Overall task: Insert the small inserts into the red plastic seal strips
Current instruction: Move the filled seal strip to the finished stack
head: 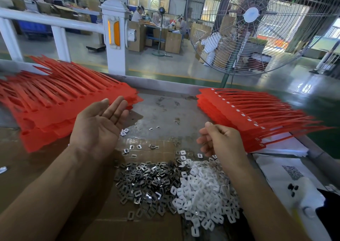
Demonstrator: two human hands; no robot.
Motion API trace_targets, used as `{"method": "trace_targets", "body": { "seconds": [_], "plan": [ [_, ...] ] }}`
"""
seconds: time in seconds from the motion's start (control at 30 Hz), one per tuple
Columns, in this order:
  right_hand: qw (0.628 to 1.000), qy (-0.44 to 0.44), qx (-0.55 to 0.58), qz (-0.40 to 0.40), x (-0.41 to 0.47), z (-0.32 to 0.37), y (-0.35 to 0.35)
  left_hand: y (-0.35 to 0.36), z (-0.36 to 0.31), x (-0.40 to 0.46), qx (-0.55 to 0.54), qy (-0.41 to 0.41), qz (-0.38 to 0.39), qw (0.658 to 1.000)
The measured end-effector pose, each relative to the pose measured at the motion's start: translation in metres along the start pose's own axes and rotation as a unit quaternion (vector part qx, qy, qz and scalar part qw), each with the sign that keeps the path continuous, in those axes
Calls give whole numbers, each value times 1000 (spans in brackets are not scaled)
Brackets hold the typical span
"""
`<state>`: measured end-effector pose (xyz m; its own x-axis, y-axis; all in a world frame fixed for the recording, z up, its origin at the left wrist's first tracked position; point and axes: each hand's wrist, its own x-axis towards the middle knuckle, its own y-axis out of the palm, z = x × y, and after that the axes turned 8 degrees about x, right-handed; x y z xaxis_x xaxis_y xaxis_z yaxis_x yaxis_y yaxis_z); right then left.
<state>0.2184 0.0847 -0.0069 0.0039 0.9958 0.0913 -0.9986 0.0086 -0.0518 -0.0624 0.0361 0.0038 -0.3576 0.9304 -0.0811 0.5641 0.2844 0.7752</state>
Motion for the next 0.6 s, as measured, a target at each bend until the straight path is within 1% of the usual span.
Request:
{"method": "trace_targets", "body": {
  "seconds": [0.07, 0.17, 0.3, 0.4, 0.53, 0.6],
  "plan": [
    [1000, -1, -4, 4, 1, -1, 0, 1, 0, -1, -10, -5, -5, 1000],
    [1000, -4, -13, 7, 1, -2, -1, 1, 1, 1, 5, -2, 0, 1000],
    [1000, -1, -19, 10, 1, -2, 0, -1, -2, 7, 49, 46, 8, 998],
    [1000, -4, -27, 12, -1, -1, 2, -2, -7, 9, 76, 72, -6, 994],
    [999, -6, -34, 15, -3, 1, 1, -5, -10, 10, 57, 50, -23, 997],
    [999, -9, -35, 14, -3, 1, 1, -5, -7, 9, 49, 30, -17, 998]
  ]
}}
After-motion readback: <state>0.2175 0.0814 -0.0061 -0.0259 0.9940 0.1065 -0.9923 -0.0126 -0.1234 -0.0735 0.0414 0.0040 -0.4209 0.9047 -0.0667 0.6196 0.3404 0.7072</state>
